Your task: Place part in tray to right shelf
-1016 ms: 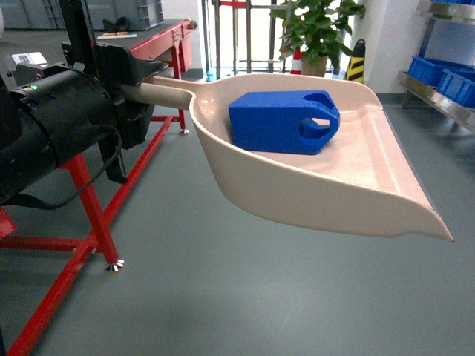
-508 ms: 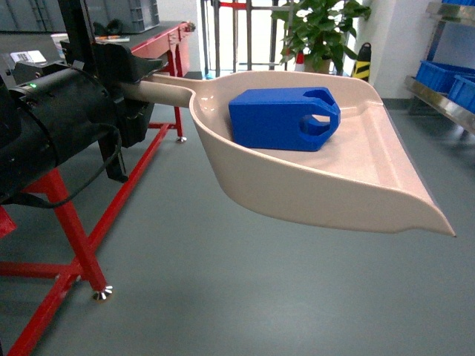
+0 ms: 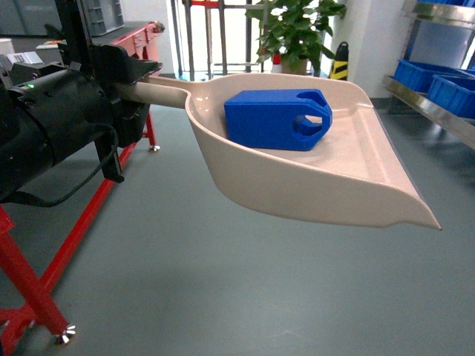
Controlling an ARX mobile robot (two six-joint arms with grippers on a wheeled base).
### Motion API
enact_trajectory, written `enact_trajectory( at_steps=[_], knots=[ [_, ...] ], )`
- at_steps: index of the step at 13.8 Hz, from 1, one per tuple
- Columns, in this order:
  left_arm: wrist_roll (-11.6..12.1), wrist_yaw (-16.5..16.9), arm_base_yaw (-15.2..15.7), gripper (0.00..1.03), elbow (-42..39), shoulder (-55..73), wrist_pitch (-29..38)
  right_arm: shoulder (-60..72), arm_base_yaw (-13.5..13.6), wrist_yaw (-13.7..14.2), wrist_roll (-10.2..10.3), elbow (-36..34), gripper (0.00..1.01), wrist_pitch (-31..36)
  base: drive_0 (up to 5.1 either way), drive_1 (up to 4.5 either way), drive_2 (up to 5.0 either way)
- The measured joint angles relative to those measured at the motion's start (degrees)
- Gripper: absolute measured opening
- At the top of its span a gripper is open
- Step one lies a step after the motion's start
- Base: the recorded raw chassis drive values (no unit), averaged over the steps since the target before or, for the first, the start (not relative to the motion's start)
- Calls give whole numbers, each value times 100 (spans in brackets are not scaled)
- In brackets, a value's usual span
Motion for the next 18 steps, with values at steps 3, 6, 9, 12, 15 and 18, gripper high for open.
enact_trajectory(
  at_steps=[3, 6, 9, 12, 15, 18],
  knots=[
    [-24, 26, -37, 12, 2, -9, 107, -57, -4, 35, 0, 4, 98, 76, -129, -129, -129],
    [-20, 9, -28, 12, -13, -7, 57, -20, -2, 13, 0, 7, 98, 28, -168, -168, -168],
    [-20, 24, -33, 12, -13, -7, 57, -20, -2, 13, 0, 7, 98, 35, -152, -152, -152],
    [-22, 24, -31, 12, -13, -7, 59, -20, -2, 13, -2, 7, 98, 31, -152, -152, -152],
    [-20, 24, -31, 12, -13, -7, 61, -20, -2, 13, 0, 7, 98, 33, -158, -158, -158],
    [-20, 22, -31, 12, -13, -7, 57, -20, -2, 13, 0, 7, 98, 37, -164, -164, -164]
  ],
)
